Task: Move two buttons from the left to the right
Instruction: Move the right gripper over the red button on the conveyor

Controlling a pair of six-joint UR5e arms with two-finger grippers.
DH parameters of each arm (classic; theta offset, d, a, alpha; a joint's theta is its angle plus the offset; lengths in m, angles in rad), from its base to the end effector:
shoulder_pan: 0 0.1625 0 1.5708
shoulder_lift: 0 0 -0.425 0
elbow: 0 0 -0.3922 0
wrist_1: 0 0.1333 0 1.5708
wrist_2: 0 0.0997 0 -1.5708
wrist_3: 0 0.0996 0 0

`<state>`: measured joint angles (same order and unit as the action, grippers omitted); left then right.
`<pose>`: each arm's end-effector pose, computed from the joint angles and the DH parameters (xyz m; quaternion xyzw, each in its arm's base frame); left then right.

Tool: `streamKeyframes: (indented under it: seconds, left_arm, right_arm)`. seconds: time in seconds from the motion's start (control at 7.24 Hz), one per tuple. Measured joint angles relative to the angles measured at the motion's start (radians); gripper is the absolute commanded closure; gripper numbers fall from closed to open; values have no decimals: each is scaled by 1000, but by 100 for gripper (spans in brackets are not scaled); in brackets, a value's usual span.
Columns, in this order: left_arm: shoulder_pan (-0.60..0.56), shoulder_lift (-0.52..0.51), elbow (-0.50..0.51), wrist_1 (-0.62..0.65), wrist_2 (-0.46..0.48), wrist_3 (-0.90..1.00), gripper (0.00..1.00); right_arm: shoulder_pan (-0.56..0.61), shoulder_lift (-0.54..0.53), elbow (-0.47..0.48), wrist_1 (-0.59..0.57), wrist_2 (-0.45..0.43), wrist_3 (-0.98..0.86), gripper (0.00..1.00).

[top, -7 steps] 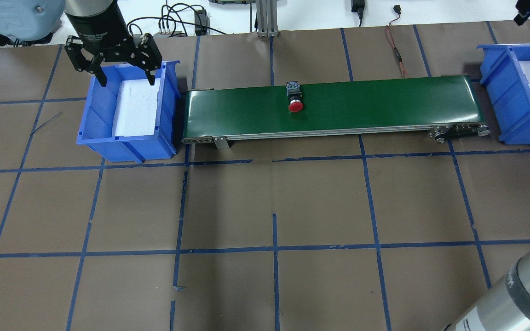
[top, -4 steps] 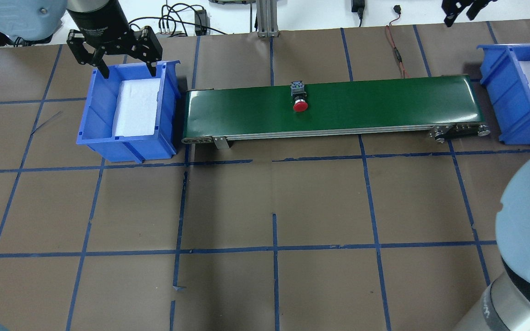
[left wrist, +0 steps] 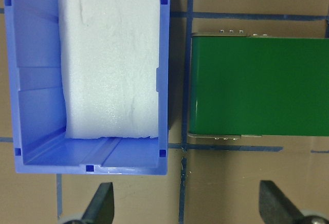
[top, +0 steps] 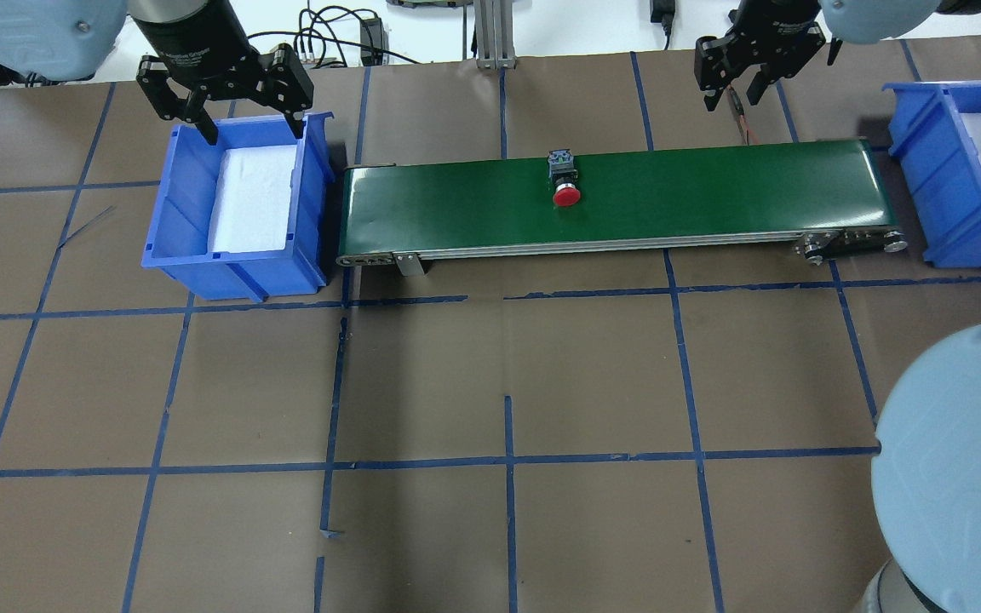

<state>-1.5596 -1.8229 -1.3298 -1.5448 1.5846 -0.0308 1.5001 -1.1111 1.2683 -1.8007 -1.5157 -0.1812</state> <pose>-0.1252 -0.6008 0.4716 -0.0210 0.9997 -0.0075 0.0068 0.0902 -0.6907 0.3900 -0.0562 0.9974 -0.0395 0.0227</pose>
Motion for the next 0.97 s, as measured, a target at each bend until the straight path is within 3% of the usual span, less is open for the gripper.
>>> streamKeyframes:
  seconds: [0.28,0.41,0.97]
  left_arm:
    - [0,11,6,-25,-14,-45,0]
    - [-5,16,0,-29,-42,-72,0]
    - [-9,36,-13,-29,-68,-26,0]
  right_arm:
    - [42,36,-2,-56,45,87,41]
    - [53,52,-5,-84,67,111,46]
    - [92,95,-10,-170,118,170,41]
